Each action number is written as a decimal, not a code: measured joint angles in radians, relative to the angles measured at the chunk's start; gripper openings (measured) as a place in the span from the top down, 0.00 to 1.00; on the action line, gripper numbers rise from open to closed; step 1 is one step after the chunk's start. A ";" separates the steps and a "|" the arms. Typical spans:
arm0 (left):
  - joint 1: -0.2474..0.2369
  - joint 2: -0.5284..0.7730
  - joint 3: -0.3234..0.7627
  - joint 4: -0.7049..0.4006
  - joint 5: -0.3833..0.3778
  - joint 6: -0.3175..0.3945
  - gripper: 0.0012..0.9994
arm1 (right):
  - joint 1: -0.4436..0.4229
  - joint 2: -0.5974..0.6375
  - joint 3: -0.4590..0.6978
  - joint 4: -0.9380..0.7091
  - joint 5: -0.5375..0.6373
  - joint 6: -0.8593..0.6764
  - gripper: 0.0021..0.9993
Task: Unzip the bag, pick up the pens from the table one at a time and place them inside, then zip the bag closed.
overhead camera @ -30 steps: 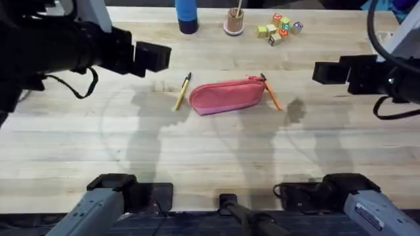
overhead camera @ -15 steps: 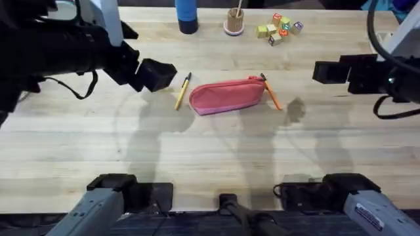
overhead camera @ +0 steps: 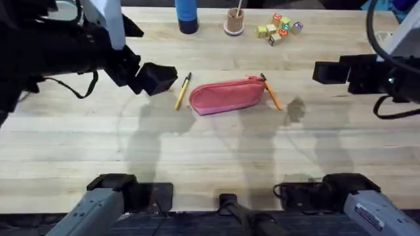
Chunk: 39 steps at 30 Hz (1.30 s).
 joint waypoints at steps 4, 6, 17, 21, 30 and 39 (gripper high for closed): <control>0.000 0.026 0.001 -0.001 0.013 0.006 0.01 | 0.000 0.000 0.000 0.000 0.000 0.000 0.00; 0.000 0.060 0.001 -0.002 0.022 0.006 0.01 | 0.000 0.000 0.000 0.000 0.000 0.000 0.00; -0.094 0.287 0.001 -0.003 0.036 0.088 0.01 | 0.000 0.000 0.000 0.000 0.000 -0.001 0.00; -0.136 0.357 0.001 0.005 0.041 0.126 0.01 | 0.000 0.000 0.000 0.000 0.000 -0.003 0.00; -0.154 0.485 0.001 0.042 0.055 0.149 0.00 | 0.000 0.000 0.000 0.000 0.000 -0.004 0.00; -0.154 0.522 0.001 0.046 0.111 0.149 0.01 | 0.000 0.000 0.000 0.000 0.000 -0.004 0.00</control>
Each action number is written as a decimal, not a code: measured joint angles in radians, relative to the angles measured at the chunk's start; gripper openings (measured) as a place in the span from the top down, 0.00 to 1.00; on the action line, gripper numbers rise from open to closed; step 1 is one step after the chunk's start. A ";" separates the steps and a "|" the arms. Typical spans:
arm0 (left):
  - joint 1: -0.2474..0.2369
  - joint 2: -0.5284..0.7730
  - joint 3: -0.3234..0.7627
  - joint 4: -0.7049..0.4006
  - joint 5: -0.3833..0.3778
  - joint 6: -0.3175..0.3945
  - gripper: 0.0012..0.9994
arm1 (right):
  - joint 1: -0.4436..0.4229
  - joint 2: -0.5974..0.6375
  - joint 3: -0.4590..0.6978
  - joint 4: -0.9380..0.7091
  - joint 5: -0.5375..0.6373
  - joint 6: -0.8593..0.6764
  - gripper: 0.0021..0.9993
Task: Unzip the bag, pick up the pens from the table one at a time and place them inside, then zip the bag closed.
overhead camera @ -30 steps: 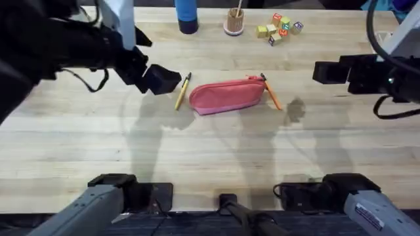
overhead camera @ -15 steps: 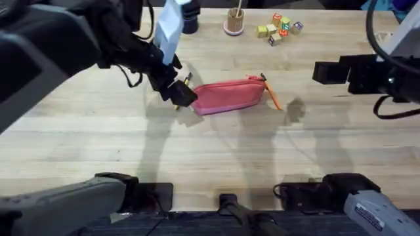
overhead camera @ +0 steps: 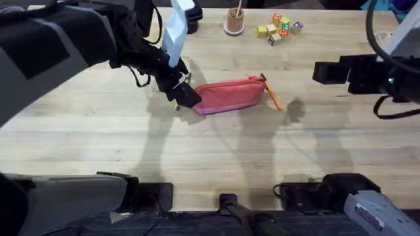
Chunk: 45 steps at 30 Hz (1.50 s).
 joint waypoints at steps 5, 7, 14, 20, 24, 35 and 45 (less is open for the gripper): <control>-0.003 0.018 0.000 -0.001 0.004 0.000 0.01 | 0.000 0.000 0.000 0.000 0.000 0.000 0.00; -0.009 0.025 0.000 -0.001 0.005 0.000 0.01 | 0.000 0.000 0.000 0.000 0.000 0.000 0.00; -0.038 0.032 0.000 0.000 0.005 0.002 0.14 | 0.000 0.000 0.000 0.000 0.000 -0.003 0.00; -0.041 0.032 0.000 -0.001 0.006 0.004 0.71 | 0.000 0.000 0.000 0.000 0.000 -0.003 0.00; -0.047 0.032 0.000 -0.003 0.011 0.006 0.95 | 0.000 0.000 0.000 0.001 -0.005 -0.003 0.00; -0.047 0.032 0.000 -0.004 0.012 0.006 0.96 | 0.000 0.027 0.025 0.014 -0.218 -0.003 0.00; -0.047 0.032 0.000 -0.004 0.013 0.006 0.96 | 0.029 0.308 0.290 -0.194 -0.305 -0.003 0.00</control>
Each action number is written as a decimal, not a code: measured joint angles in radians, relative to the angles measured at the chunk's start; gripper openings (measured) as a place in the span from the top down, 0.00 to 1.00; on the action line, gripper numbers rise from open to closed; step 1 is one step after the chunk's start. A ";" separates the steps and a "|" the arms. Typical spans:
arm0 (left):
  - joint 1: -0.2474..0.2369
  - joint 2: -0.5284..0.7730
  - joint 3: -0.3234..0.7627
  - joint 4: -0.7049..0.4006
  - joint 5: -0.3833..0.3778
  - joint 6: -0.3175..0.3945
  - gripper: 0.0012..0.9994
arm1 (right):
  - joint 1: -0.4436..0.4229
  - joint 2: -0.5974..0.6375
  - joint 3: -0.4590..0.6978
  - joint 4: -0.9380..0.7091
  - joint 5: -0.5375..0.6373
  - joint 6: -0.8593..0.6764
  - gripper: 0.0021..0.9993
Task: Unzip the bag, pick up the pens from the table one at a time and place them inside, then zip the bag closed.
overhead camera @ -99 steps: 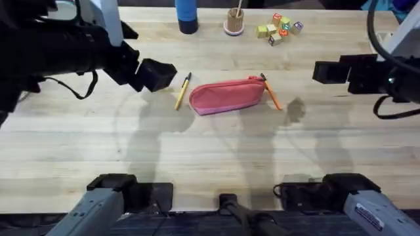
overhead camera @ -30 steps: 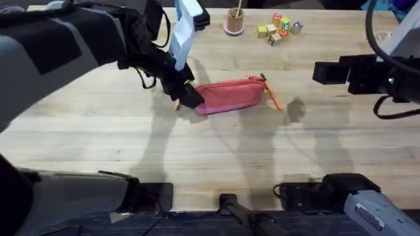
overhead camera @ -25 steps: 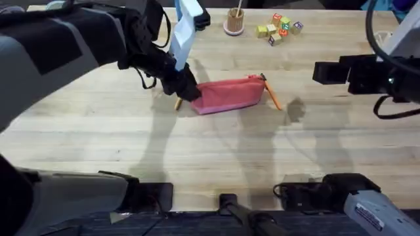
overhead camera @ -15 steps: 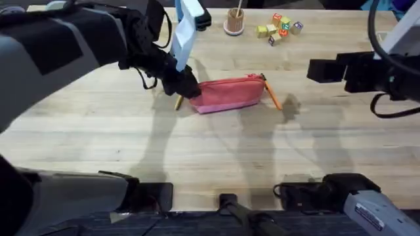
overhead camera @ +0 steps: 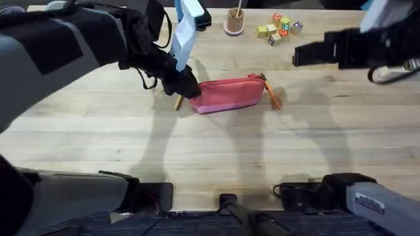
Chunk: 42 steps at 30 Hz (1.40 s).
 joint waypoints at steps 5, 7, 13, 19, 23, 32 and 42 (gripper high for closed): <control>0.000 0.000 0.000 0.000 0.000 0.000 0.96 | 0.040 0.150 0.169 -0.092 -0.010 -0.001 0.00; 0.000 0.000 0.000 0.000 0.000 0.000 0.96 | 0.058 0.200 0.225 -0.114 -0.012 -0.010 0.00; 0.000 0.000 0.000 0.000 0.000 0.000 0.96 | 0.109 0.318 0.350 -0.161 -0.015 -0.042 0.00; 0.000 0.000 0.000 0.000 0.000 0.000 0.96 | 0.149 0.372 0.361 -0.171 -0.016 -0.034 0.00; 0.000 0.000 0.000 0.000 0.000 0.000 0.96 | 0.162 0.387 0.361 -0.181 -0.016 0.020 0.00; 0.000 0.000 0.000 0.000 0.000 0.000 0.96 | 0.162 0.389 0.361 -0.183 -0.016 0.102 0.00; 0.000 0.000 0.000 0.000 0.000 0.000 0.96 | 0.165 0.477 0.361 -0.145 -0.016 0.114 0.00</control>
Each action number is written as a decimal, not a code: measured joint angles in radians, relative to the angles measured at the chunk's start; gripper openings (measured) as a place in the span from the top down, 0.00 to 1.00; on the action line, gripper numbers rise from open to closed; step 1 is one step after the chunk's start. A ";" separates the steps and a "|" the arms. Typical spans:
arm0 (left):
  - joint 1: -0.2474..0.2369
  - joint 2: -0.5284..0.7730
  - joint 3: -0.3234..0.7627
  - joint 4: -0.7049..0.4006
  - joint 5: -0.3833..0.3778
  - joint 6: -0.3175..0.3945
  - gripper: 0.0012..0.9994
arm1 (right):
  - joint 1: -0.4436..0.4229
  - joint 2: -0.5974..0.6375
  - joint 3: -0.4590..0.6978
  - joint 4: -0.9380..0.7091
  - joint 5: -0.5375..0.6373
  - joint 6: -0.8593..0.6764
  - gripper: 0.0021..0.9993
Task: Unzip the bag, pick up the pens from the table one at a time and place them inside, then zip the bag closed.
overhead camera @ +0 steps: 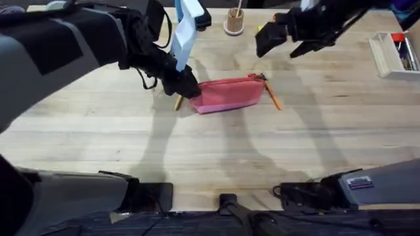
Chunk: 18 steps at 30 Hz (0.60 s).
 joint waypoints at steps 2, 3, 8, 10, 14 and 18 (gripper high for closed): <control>0.000 0.000 0.000 0.000 0.000 0.000 0.96 | 0.004 0.032 0.000 0.006 0.000 0.001 0.00; 0.000 0.000 0.000 0.000 0.000 0.000 0.96 | 0.006 0.047 0.000 0.008 0.000 0.003 0.00; 0.000 0.000 0.000 0.000 0.000 0.000 0.96 | 0.043 0.111 0.000 0.030 0.000 0.007 0.00; 0.000 0.000 0.000 0.000 0.000 0.000 0.96 | 0.059 0.118 0.000 0.042 0.000 0.007 0.00; 0.000 0.000 0.000 0.001 0.000 0.000 0.96 | 0.089 0.128 0.000 0.065 -0.001 0.007 0.00; 0.000 0.000 0.000 0.001 0.000 0.000 0.96 | 0.107 0.152 0.000 0.064 -0.003 0.007 0.00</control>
